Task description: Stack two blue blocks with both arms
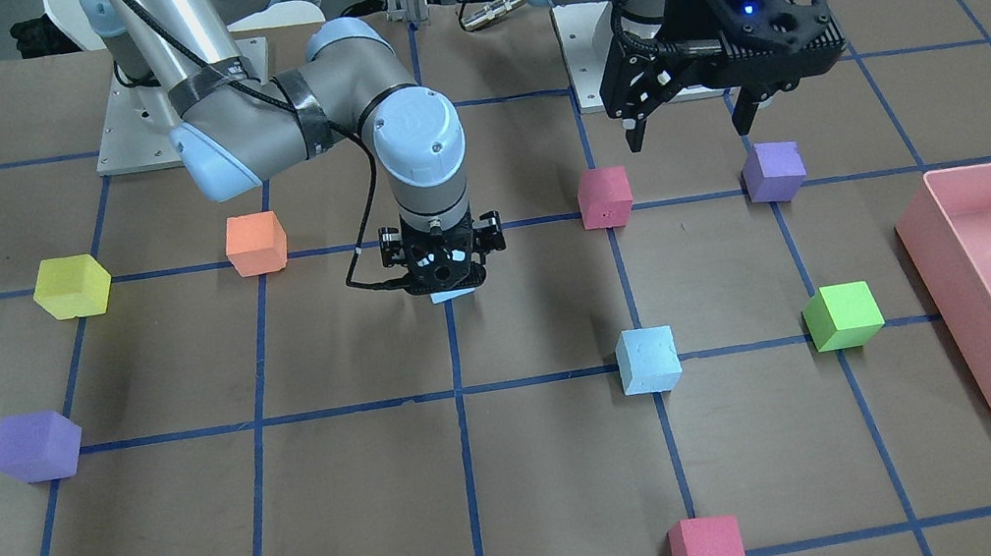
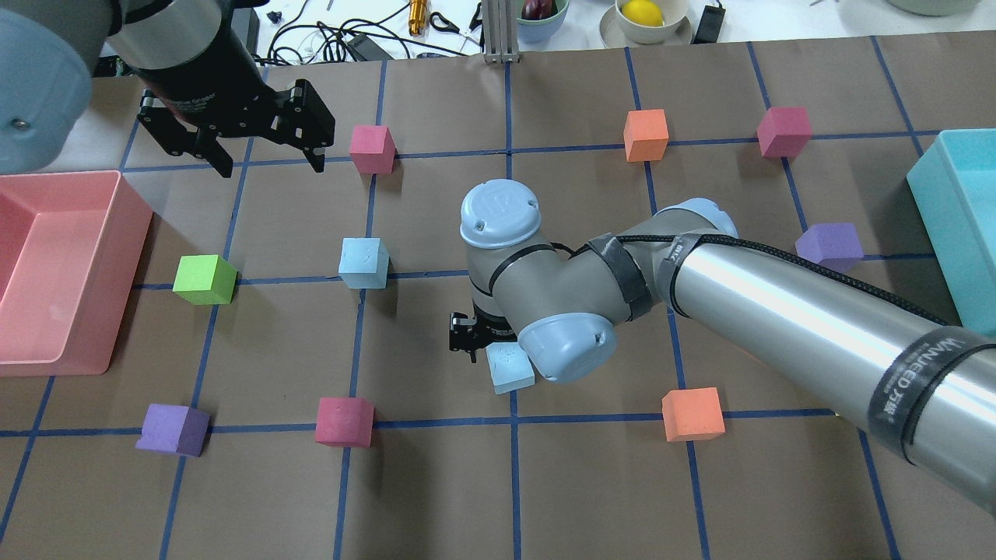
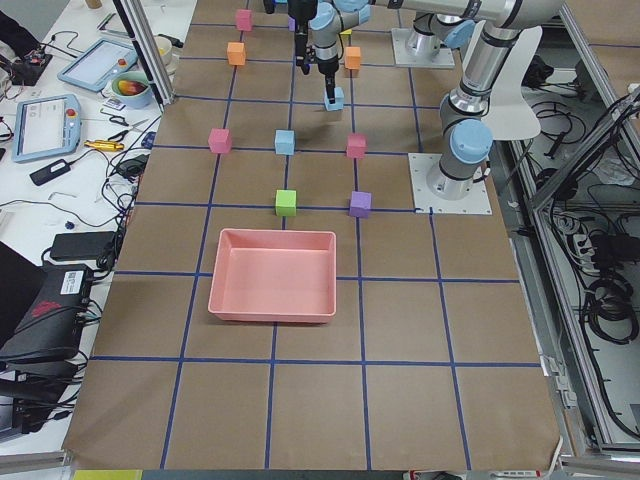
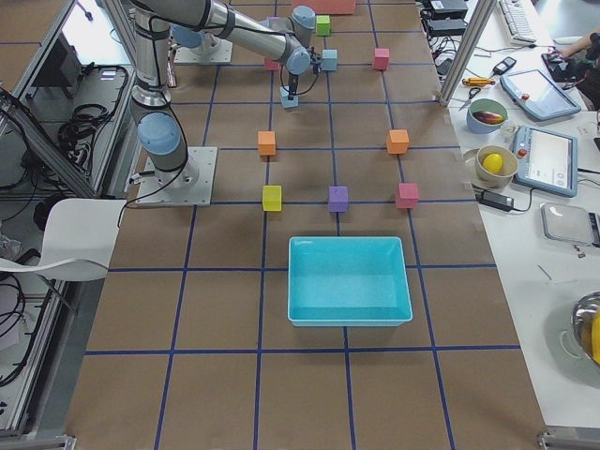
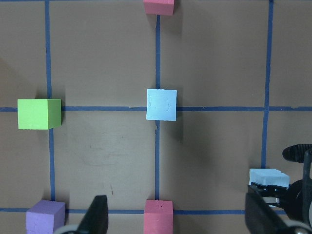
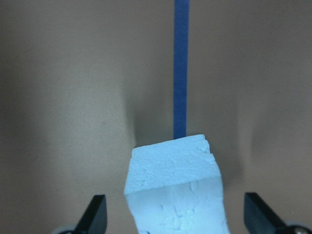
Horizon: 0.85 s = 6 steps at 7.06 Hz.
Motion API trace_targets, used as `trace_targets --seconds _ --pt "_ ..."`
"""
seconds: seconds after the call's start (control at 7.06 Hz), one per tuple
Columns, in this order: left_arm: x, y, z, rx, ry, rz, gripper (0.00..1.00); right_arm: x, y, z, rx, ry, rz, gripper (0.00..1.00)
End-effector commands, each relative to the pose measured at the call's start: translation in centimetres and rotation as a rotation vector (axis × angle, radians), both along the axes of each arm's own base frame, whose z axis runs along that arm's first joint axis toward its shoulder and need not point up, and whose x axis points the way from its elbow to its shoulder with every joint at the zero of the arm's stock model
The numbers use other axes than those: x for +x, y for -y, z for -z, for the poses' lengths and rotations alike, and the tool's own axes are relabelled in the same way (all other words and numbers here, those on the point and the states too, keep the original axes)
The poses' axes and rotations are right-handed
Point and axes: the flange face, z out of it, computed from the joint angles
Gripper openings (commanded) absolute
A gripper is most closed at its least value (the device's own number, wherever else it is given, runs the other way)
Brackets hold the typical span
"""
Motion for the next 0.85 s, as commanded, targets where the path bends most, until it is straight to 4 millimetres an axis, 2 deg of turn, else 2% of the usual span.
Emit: trace_targets --seconds 0.0,0.14,0.28,0.42,0.57,0.71 --pt "0.0 0.0 0.0 0.001 -0.001 0.001 1.0 -1.2 1.5 -1.0 -0.015 0.003 0.028 1.0" --pt "0.0 0.0 0.2 0.004 0.0 0.001 1.0 -3.3 3.4 -3.5 -0.052 0.019 0.065 1.0" --pt "0.1 0.5 1.2 0.024 -0.001 0.005 1.0 -7.6 5.2 -7.2 -0.058 0.022 0.109 1.0" --pt "0.1 1.6 3.5 0.027 -0.003 0.007 1.0 -11.7 6.2 -10.6 -0.067 0.019 0.076 1.0" --pt "0.1 3.3 7.3 0.027 -0.002 0.004 1.0 -15.6 6.3 -14.3 -0.098 -0.033 0.094 1.0" --pt "0.0 5.7 11.7 -0.005 -0.003 0.005 1.0 -18.1 6.3 -17.8 -0.147 -0.12 0.074 1.0"
